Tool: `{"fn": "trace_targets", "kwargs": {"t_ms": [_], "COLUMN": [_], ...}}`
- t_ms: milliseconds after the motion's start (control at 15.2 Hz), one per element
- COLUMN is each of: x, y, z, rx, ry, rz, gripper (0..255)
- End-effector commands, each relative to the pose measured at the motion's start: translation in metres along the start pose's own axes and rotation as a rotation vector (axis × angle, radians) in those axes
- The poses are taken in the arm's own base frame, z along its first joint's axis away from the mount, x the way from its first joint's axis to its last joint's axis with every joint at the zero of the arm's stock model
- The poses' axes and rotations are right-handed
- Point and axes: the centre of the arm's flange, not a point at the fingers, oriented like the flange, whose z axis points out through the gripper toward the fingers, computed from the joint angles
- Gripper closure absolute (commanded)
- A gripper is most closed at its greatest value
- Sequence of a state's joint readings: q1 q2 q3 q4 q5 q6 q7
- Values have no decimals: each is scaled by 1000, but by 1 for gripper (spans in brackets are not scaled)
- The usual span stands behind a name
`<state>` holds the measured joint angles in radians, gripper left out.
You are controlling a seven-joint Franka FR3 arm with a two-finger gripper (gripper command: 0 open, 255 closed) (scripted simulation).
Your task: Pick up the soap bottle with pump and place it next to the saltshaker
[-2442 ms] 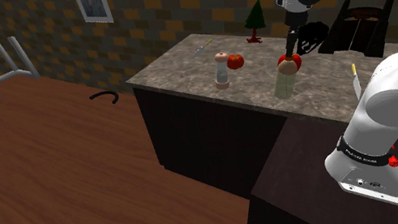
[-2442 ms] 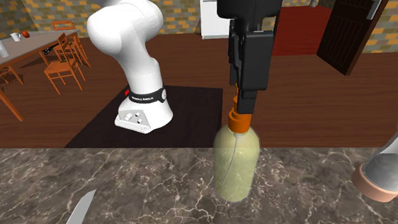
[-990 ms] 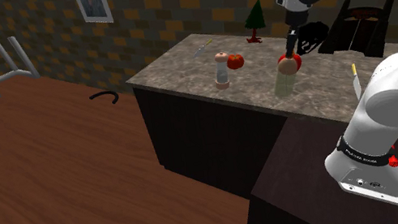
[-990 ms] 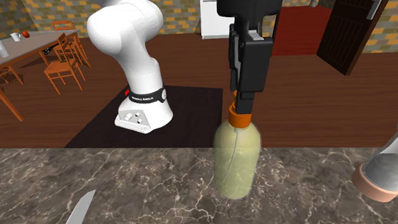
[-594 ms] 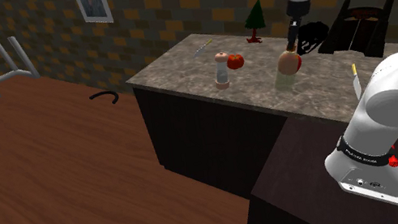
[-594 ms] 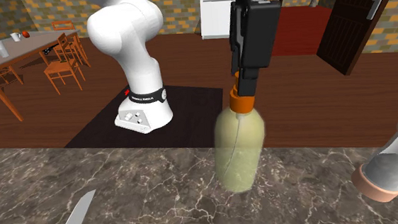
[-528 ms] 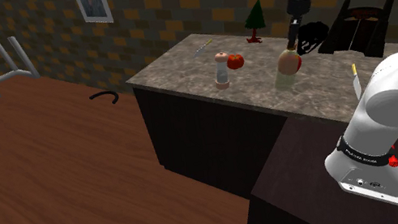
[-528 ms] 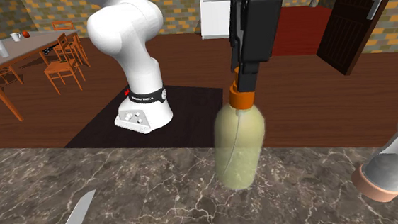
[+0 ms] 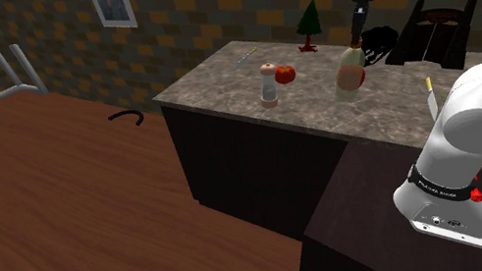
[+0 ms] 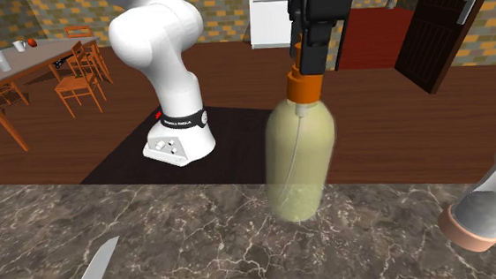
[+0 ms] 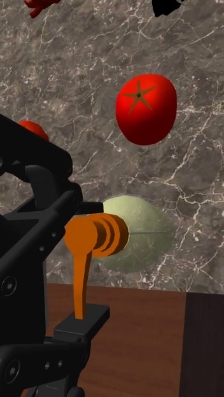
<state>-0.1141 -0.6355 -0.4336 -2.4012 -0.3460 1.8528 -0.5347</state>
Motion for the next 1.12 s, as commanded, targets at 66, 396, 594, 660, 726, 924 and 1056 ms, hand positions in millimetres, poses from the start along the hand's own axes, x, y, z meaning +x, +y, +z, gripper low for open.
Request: {"fn": "trace_targets", "kwargs": {"t_ms": [66,396,594,660,726,924,1056], "x": [1,1,1,1,1,1,1], "y": [2,4,6,6,7,8,9], "z": [-17,-43,-59,-64,-69,-85,-96], "rx": [0,0,0,0,0,0,0], "ry": [0,0,0,0,0,0,0], "rz": [0,0,0,0,0,0,0], "gripper": [255,255,255,255,255,255,255]}}
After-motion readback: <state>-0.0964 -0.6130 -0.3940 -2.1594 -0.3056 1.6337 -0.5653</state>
